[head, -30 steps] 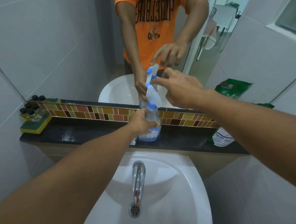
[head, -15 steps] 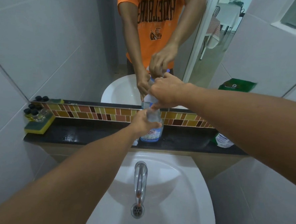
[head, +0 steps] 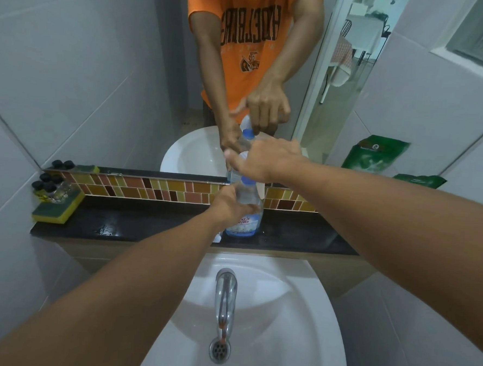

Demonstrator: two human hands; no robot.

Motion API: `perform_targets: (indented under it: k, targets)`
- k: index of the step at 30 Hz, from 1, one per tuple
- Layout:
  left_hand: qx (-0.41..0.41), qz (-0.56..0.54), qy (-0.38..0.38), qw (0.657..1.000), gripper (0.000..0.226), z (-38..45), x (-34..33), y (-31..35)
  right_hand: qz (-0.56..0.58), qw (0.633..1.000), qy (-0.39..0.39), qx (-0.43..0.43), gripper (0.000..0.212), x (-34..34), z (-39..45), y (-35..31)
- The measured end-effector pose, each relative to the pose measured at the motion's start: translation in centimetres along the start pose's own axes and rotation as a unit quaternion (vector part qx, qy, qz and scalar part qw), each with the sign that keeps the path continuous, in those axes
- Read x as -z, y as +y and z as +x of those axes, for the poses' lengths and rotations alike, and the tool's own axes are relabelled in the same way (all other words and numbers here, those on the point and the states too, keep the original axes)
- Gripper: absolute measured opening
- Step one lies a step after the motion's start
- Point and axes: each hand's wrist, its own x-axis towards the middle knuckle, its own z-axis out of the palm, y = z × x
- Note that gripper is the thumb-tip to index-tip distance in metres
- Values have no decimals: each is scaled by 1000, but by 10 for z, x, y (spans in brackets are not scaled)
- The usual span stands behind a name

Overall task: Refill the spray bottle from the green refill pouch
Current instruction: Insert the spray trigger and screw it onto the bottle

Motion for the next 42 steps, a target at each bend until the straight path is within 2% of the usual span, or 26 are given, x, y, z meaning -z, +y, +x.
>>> perform_targets:
  k: [2, 5, 8, 9, 12, 15, 20, 24, 29, 34, 38, 40, 42]
  targets:
    - [2, -5, -5, 1000, 51, -1, 0, 0, 65, 998, 10, -3, 66, 9, -1, 12]
    - [2, 2, -2, 1000, 53, -1, 0, 1, 31, 992, 20, 119, 36, 18, 2, 39]
    - [1, 1, -3, 1000, 52, -1, 0, 1, -55, 954, 2, 294, 68, 22, -1, 57]
    - [1, -2, -4, 1000, 51, -2, 0, 1, -105, 937, 18, 333, 70, 23, -2, 58]
    - [2, 1, -6, 1000, 49, -2, 0, 1, -185, 900, 52, 391, 61, 21, -1, 53]
    - [1, 3, -10, 1000, 51, -3, 1, 3, -170, 900, 37, 400, 48, 17, 3, 43]
    - [-3, -4, -15, 1000, 63, -4, 2, 0, -113, 931, 52, 344, 36, 3, 12, 32]
    - [-6, 15, -12, 1000, 56, -3, 2, 2, -80, 954, 44, 286, 54, -4, 15, 27]
    - [6, 17, -9, 1000, 61, -1, 1, 1, -102, 959, 10, 264, 37, -4, 11, 18]
    - [13, 9, 3, 1000, 59, -1, -1, 1, -7, 990, 11, 141, 35, -10, 11, 8]
    - [10, 3, 1, 1000, 55, -1, -1, 1, 49, 997, 6, 54, 36, -13, 12, 0]
    - [6, 1, 0, 1000, 52, -1, -1, 1, 44, 998, 7, 37, 32, -14, 10, -1]
    - [2, 1, -2, 1000, 50, -1, 0, 1, 17, 999, 30, 28, 48, -14, 4, 1]
